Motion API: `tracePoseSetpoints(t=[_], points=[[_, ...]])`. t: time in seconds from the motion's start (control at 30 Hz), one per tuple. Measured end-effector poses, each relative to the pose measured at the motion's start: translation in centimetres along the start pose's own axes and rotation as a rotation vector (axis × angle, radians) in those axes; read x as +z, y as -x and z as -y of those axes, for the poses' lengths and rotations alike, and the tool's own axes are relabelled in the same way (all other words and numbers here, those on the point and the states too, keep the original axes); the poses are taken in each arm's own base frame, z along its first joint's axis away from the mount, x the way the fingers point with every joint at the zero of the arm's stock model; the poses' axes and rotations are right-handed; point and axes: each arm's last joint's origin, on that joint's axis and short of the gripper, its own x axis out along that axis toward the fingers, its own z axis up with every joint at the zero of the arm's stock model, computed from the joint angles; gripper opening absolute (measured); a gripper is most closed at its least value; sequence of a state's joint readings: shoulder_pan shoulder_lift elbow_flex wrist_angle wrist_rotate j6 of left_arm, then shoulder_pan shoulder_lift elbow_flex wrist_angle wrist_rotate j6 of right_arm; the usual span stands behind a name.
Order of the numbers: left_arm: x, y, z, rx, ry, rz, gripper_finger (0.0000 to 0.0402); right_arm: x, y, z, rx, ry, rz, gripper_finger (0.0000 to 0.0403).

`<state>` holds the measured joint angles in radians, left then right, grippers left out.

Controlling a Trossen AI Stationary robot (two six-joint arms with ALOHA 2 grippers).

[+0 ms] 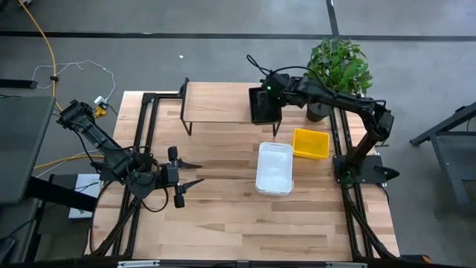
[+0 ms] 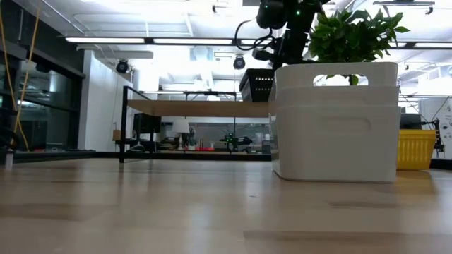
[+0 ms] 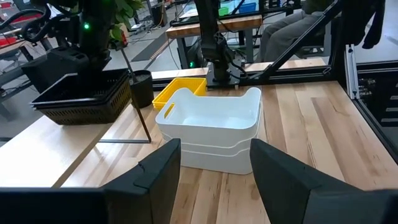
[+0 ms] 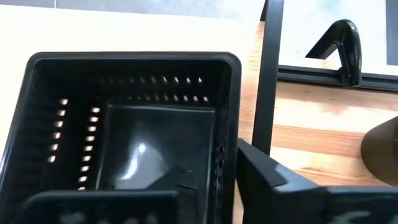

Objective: Stack baskets on shelf by color
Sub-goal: Put the stacked black bins on the shelf

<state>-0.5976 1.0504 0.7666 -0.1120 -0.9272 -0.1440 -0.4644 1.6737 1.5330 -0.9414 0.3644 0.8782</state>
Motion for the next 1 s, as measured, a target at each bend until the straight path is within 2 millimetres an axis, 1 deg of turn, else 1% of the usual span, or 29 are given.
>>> tracePoseSetpoints(t=[0.27, 0.4, 0.53, 0.67, 0.83, 0.93, 1.0], points=[[0.0, 0.0, 0.0, 0.0, 0.001, 0.0, 0.018, 0.5, 0.3, -0.2, -0.012, 0.044, 0.062, 0.0155], [0.0, 0.0, 0.0, 0.0, -0.002, -0.003, 0.018, 1.3, 1.6, -0.5, -0.005, 0.08, 0.082, 0.0188], [0.0, 0.0, 0.0, 0.0, -0.004, -0.003, 0.018, 1.4, 3.4, -1.0, -0.008, 0.136, 0.102, 0.0206], [0.0, 0.0, 0.0, 0.0, -0.002, -0.003, 0.018, 1.1, 4.8, -1.7, 0.013, 0.222, 0.115, 0.021], [0.0, 0.0, 0.0, 0.0, -0.002, -0.003, 0.018, 0.2, 5.5, -3.0, 0.108, 0.357, 0.107, 0.0204], [0.0, 0.0, 0.0, 0.0, -0.002, -0.003, 0.018, 0.0, 5.6, -3.4, 0.158, 0.375, 0.093, 0.0177], [0.0, 0.0, 0.0, 0.0, -0.002, -0.003, 0.018, 0.1, 5.4, -3.3, 0.143, 0.357, 0.097, 0.0143]])
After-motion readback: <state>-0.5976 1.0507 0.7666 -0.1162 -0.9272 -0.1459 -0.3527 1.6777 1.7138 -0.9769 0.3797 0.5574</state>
